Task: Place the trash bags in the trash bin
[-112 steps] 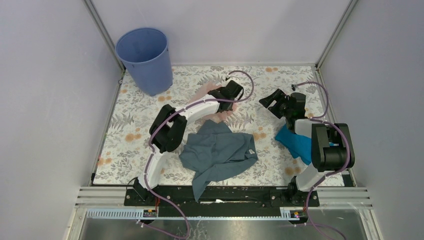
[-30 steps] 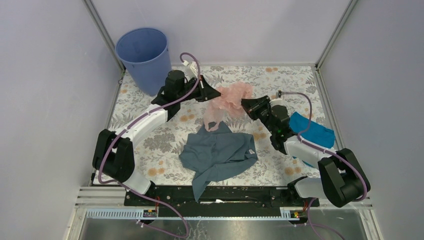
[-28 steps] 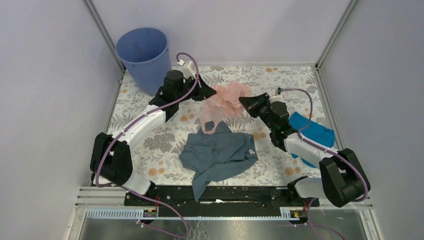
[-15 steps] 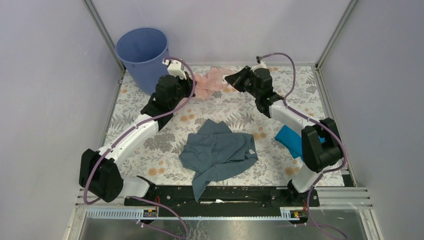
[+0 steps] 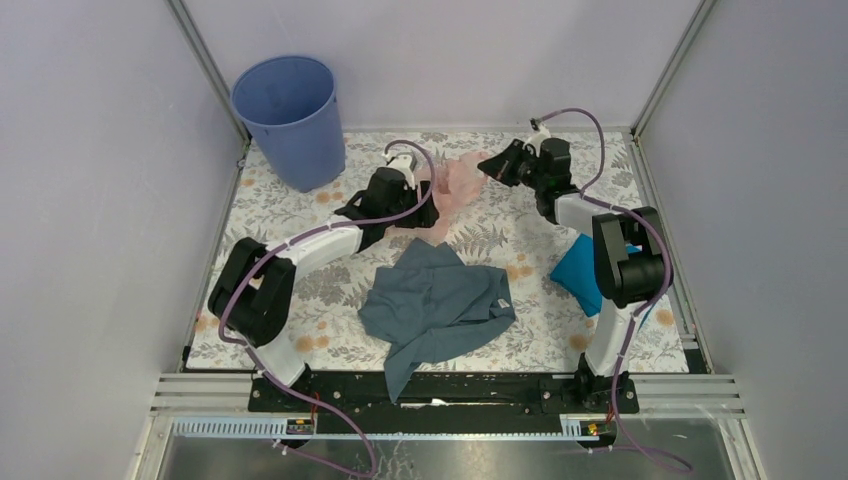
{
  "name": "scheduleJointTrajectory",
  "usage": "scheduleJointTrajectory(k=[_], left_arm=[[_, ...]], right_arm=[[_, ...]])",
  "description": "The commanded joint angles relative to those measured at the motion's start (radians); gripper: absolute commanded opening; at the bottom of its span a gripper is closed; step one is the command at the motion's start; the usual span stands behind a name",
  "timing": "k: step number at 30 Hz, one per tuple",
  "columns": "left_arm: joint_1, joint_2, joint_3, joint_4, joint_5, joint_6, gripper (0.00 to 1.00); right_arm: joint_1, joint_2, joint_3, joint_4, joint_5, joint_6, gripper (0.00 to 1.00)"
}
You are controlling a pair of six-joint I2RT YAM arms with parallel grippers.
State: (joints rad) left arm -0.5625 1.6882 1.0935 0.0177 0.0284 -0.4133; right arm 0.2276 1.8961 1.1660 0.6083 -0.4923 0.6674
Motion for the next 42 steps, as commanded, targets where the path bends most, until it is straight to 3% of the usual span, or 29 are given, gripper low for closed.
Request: scheduleJointTrajectory(k=[1, 3, 6, 12, 16, 20, 23, 29, 34, 37, 42], left_arm=[[0.017, -0.072, 0.077, 0.013, 0.151, -0.118, 0.81], [0.043, -0.078, 0.118, -0.029, 0.223, -0.139, 0.89], [0.079, -0.047, 0.233, -0.135, 0.255, -0.153, 0.84], [0.114, 0.062, 0.407, -0.121, 0.249, -0.183, 0.56], [0.113, 0.195, 0.451, -0.063, 0.27, -0.219, 0.28], [0.088, 0.306, 0.371, 0.106, 0.322, -0.334, 0.2], [0.055, 0.377, 0.324, 0.269, 0.304, -0.409, 0.2], [0.004, 0.532, 0.389, 0.388, 0.206, -0.45, 0.21], [0.009, 0.542, 0.392, 0.356, 0.137, -0.402, 0.24], [0.007, 0.452, 0.384, 0.254, 0.128, -0.318, 0.4], [0.027, 0.25, 0.397, -0.004, 0.199, -0.197, 0.76]], right_arm=[[-0.042, 0.05, 0.04, 0.092, -0.226, 0.006, 0.03], [-0.042, 0.055, 0.048, 0.054, -0.227, -0.024, 0.03], [-0.043, 0.053, 0.066, -0.006, -0.215, -0.072, 0.03], [-0.042, 0.028, 0.059, -0.023, -0.223, -0.107, 0.02], [-0.042, 0.007, 0.063, -0.054, -0.218, -0.137, 0.02], [-0.042, -0.005, 0.12, -0.07, -0.243, -0.136, 0.0], [-0.042, -0.016, 0.202, -0.128, -0.279, -0.132, 0.0], [-0.045, -0.128, 0.094, 0.082, -0.365, 0.037, 0.0], [-0.058, -0.13, 0.083, 0.09, -0.389, 0.051, 0.0], [-0.07, -0.126, 0.076, 0.009, -0.364, -0.019, 0.0], [-0.083, -0.134, 0.05, -0.032, -0.36, -0.072, 0.0]])
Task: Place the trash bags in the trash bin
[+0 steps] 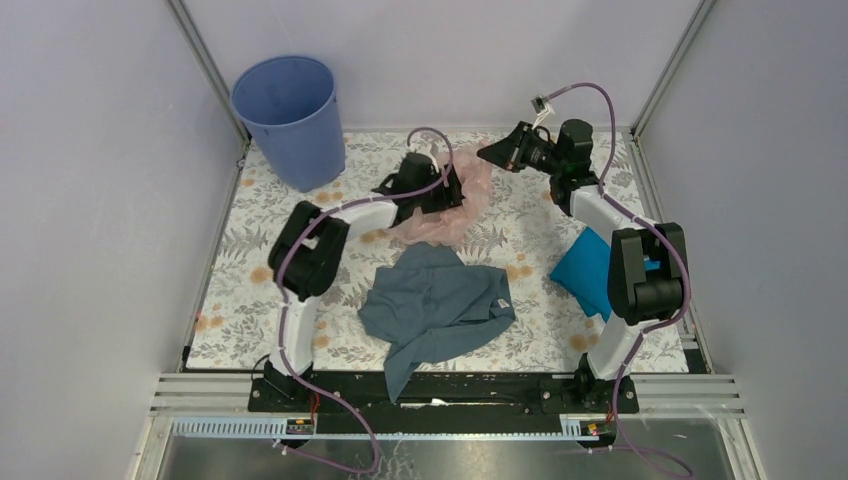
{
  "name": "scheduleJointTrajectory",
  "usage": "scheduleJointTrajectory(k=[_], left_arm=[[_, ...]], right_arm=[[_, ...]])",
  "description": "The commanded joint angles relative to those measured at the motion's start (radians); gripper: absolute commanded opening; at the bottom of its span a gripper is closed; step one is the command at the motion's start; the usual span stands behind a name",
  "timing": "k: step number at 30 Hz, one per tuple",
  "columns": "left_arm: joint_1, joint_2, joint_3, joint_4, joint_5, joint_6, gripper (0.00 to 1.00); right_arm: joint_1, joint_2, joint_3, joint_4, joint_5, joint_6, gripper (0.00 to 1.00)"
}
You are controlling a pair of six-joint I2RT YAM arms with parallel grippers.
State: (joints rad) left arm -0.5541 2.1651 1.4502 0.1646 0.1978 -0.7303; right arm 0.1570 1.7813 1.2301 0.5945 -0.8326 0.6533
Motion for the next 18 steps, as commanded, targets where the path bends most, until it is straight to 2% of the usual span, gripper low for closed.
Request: scheduleJointTrajectory(k=[1, 8, 11, 14, 18], left_arm=[[0.024, -0.266, 0.042, -0.235, 0.047, 0.141, 0.79], [0.125, -0.566, -0.139, -0.431, 0.05, 0.224, 0.95], [0.18, -0.637, -0.202, -0.484, 0.012, 0.256, 0.99], [0.218, -0.616, -0.231, -0.497, -0.004, 0.25, 0.98], [0.228, -0.491, -0.208, -0.501, -0.102, 0.197, 0.92]], right_arm=[[-0.012, -0.022, -0.017, -0.019, -0.03, -0.065, 0.0], [-0.011, -0.024, -0.043, -0.039, -0.029, -0.112, 0.0], [-0.012, -0.009, -0.04, -0.045, -0.037, -0.122, 0.0], [-0.012, -0.005, -0.041, -0.061, -0.027, -0.141, 0.0], [-0.011, -0.005, -0.039, -0.084, -0.018, -0.164, 0.0]])
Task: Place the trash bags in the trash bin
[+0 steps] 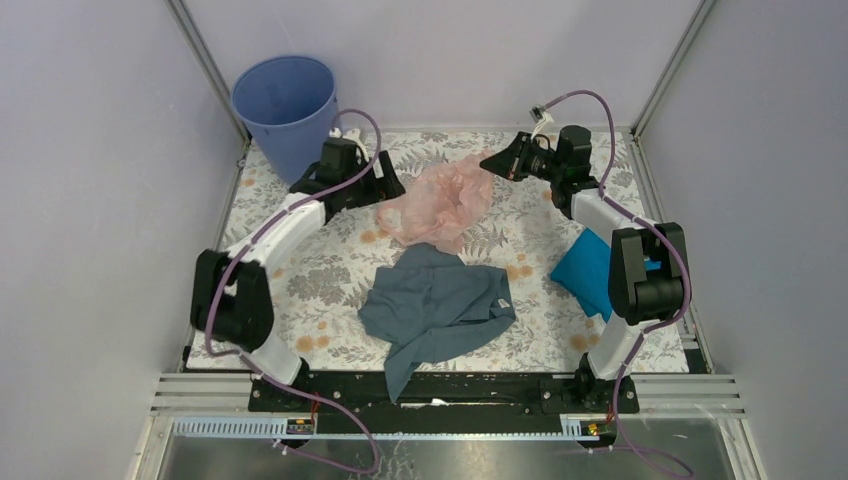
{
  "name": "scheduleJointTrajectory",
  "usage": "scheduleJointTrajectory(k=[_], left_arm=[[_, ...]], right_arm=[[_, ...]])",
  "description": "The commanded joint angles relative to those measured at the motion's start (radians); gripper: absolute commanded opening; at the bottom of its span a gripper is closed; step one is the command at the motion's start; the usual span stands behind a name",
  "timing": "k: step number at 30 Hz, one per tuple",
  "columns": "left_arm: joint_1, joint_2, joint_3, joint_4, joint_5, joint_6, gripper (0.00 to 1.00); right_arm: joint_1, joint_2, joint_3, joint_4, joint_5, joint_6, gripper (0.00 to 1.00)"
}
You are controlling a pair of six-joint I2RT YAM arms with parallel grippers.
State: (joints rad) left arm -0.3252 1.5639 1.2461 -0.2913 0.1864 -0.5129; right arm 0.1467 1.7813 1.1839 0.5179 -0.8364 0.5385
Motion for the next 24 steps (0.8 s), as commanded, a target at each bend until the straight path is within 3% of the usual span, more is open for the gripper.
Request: scheduleJointTrajectory(k=[1, 6, 12, 17, 20, 24], left_arm=[[0.001, 0.144, 0.008, -0.044, -0.114, -0.041, 0.9], [-0.006, 0.276, 0.049, -0.01, -0.316, -0.042, 0.87], [-0.036, 0.356, 0.045, 0.031, -0.362, -0.035, 0.83], [-0.071, 0.402, 0.043, 0.054, -0.503, -0.026, 0.6], [-0.077, 0.415, 0.025, 0.086, -0.526, -0.019, 0.54], [-0.077, 0.462, 0.119, 0.038, -0.508, -0.002, 0.19]], right_arm=[[-0.001, -0.005, 0.009, -0.015, -0.014, -0.057, 0.0], [-0.001, -0.013, 0.007, -0.029, -0.017, -0.075, 0.0], [-0.001, -0.01, 0.009, -0.054, -0.009, -0.107, 0.0], [-0.001, -0.003, 0.007, -0.046, -0.019, -0.105, 0.0], [-0.001, -0.006, -0.003, -0.049, -0.02, -0.113, 0.0], [-0.001, 0.001, -0.022, -0.085, 0.021, -0.138, 0.0]])
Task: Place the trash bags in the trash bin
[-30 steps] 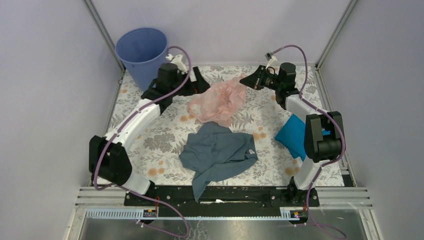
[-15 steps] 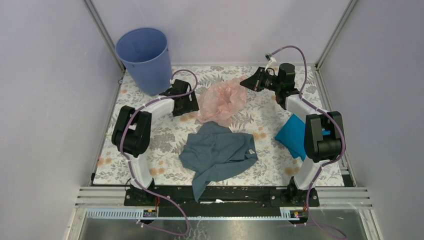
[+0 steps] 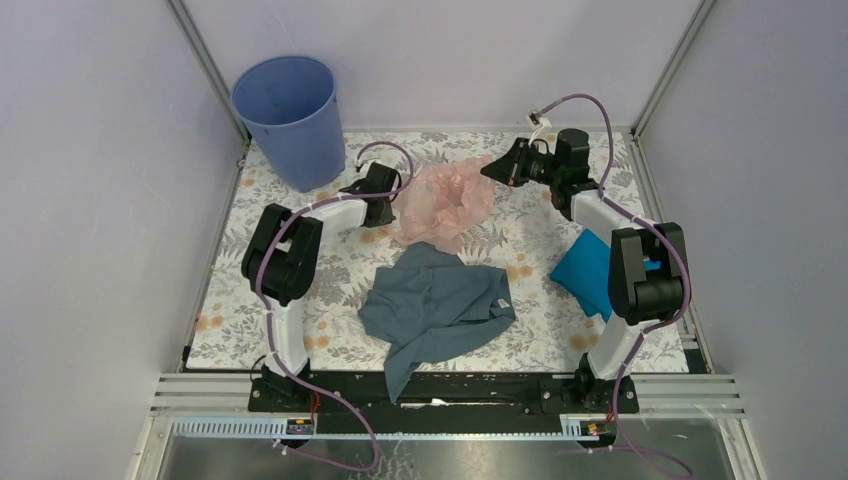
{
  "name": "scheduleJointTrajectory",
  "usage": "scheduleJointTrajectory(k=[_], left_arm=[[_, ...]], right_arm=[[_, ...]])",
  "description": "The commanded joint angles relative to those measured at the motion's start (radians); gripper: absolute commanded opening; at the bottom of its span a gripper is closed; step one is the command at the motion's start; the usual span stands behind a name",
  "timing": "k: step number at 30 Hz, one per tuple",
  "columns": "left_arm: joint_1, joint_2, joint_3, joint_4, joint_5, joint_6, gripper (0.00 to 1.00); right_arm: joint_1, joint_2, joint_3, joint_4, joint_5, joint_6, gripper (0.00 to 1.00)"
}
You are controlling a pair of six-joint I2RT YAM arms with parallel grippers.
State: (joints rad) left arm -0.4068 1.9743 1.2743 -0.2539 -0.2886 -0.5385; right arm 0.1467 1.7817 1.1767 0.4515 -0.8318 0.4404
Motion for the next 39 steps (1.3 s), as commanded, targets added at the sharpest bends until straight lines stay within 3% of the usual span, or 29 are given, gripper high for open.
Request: scheduleJointTrajectory(k=[1, 4, 6, 10, 12, 13, 15, 17, 20, 21, 23, 25, 29, 32, 35, 39], left_arm=[[0.005, 0.054, 0.123, -0.004, -0.021, 0.038, 0.13], [0.009, 0.056, 0.261, -0.022, 0.042, 0.09, 0.0], [0.014, 0.066, 0.409, -0.076, 0.082, 0.11, 0.0], [0.001, 0.067, 0.906, -0.225, 0.242, 0.104, 0.0], [-0.041, -0.01, 1.034, -0.212, 0.327, 0.111, 0.0], [-0.079, -0.073, 1.048, -0.184, 0.326, 0.142, 0.0], [-0.206, -0.249, 0.913, -0.049, 0.213, 0.3, 0.0], [-0.303, -0.444, 0.642, 0.146, 0.101, 0.37, 0.0], [-0.308, -0.649, 0.262, 0.29, 0.002, 0.236, 0.0], [-0.306, -0.678, 0.176, 0.282, -0.035, 0.189, 0.0], [-0.278, -0.677, 0.042, 0.191, -0.042, 0.075, 0.0], [-0.239, -0.615, -0.059, 0.134, 0.044, 0.001, 0.0], [-0.189, -0.493, -0.132, 0.103, 0.181, -0.059, 0.0], [-0.16, -0.439, -0.058, 0.079, 0.253, -0.072, 0.0], [-0.117, -0.423, 0.157, -0.001, 0.343, -0.063, 0.0], [-0.102, -0.422, 0.599, -0.123, 0.44, -0.005, 0.0]], right_arm=[[-0.001, 0.012, -0.005, -0.046, 0.056, -0.036, 0.0], [-0.004, 0.067, 0.121, -0.312, 0.252, -0.008, 0.0], [-0.024, 0.128, 0.296, -0.543, 0.295, 0.02, 0.0], [-0.03, 0.261, 1.047, -1.105, 0.389, -0.069, 0.0], [-0.026, 0.231, 1.32, -1.21, 0.392, -0.064, 0.0], [-0.018, 0.18, 1.379, -1.201, 0.372, -0.055, 0.0], [0.033, -0.014, 1.261, -1.067, 0.342, -0.063, 0.0], [0.108, -0.279, 0.89, -0.799, 0.331, -0.087, 0.0], [0.134, -0.635, 0.244, -0.271, 0.272, -0.033, 0.03], [0.133, -0.713, 0.079, -0.178, 0.322, -0.027, 0.02], [0.134, -0.796, -0.135, -0.186, 0.463, -0.029, 0.0], [0.134, -0.782, -0.247, -0.281, 0.539, -0.045, 0.0], [0.134, -0.625, -0.279, -0.406, 0.514, -0.068, 0.0], [0.133, -0.509, -0.169, -0.491, 0.521, -0.072, 0.0], [0.134, -0.401, 0.066, -0.629, 0.504, -0.106, 0.0], [0.133, -0.34, 0.507, -0.839, 0.456, -0.128, 0.0]])
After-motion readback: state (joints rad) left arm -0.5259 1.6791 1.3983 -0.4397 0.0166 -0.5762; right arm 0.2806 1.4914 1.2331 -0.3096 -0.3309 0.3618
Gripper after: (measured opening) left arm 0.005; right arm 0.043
